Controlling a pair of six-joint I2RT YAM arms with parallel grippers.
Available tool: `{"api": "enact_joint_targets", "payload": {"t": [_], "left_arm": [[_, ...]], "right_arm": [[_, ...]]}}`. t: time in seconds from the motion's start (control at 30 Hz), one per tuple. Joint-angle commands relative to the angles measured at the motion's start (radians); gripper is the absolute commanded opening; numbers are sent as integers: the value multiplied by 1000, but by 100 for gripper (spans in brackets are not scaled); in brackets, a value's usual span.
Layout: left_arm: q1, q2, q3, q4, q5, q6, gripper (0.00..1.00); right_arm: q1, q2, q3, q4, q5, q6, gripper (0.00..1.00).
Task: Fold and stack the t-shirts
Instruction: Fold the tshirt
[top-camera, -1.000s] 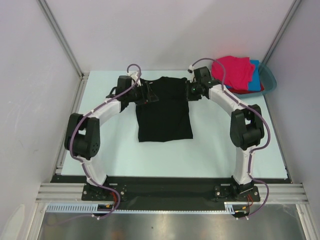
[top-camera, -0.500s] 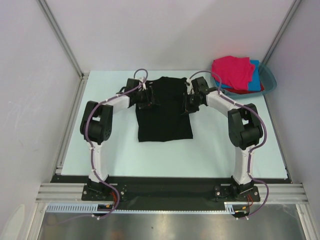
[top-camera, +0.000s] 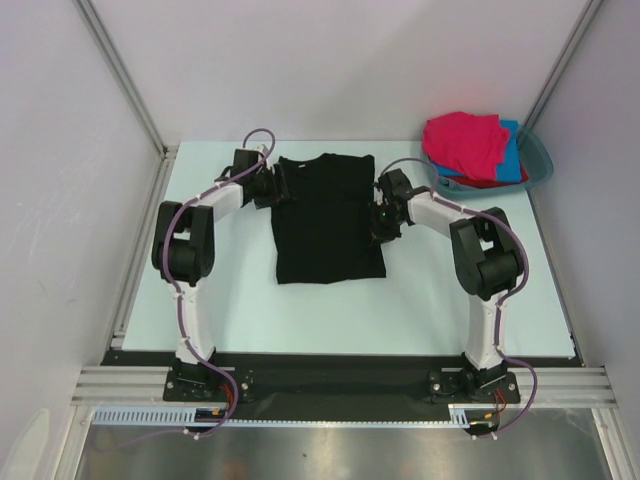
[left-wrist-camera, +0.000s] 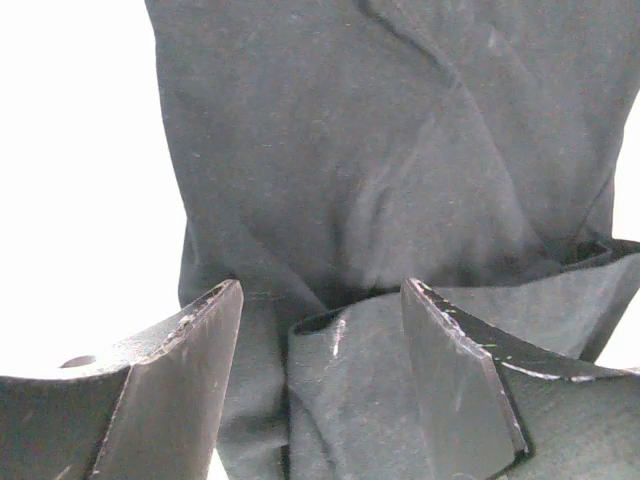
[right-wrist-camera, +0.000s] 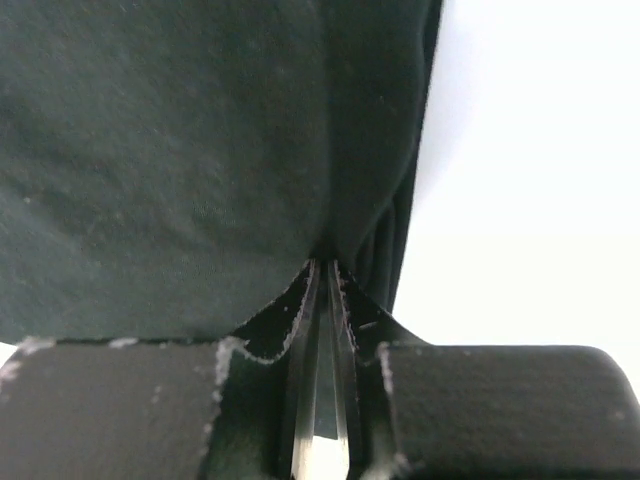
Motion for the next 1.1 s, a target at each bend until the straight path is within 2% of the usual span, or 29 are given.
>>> {"api": "enact_joint_targets", "payload": {"t": [0.0, 0.07, 0.2, 0.4, 0.57, 0.7, 0.8, 1.07], "left_arm": [[-2, 0, 33, -1, -27, 42, 71], [-2, -8, 25, 2, -44, 45, 70], [-2, -64, -18, 26, -58, 50, 70], [-2, -224, -122, 95, -66, 50, 71], [-3, -298, -145, 103, -17, 50, 72], [-3, -290, -147, 97, 40, 34, 71], [-5, -278, -162, 88, 25, 11, 70], [-5, -190, -131, -26, -124, -45, 72]], "right_arm": [[-1, -30, -71, -47, 152, 22, 13], [-4, -43, -95, -48, 204, 25, 13], [-1, -99, -122, -21, 208, 11, 14], [25, -264, -138, 56, 98, -44, 27], [33, -336, -108, 46, 77, -50, 31], [36, -356, -108, 33, 81, -47, 31], [38, -367, -112, 21, 86, -47, 31], [36, -382, -113, 15, 107, -56, 33]]}}
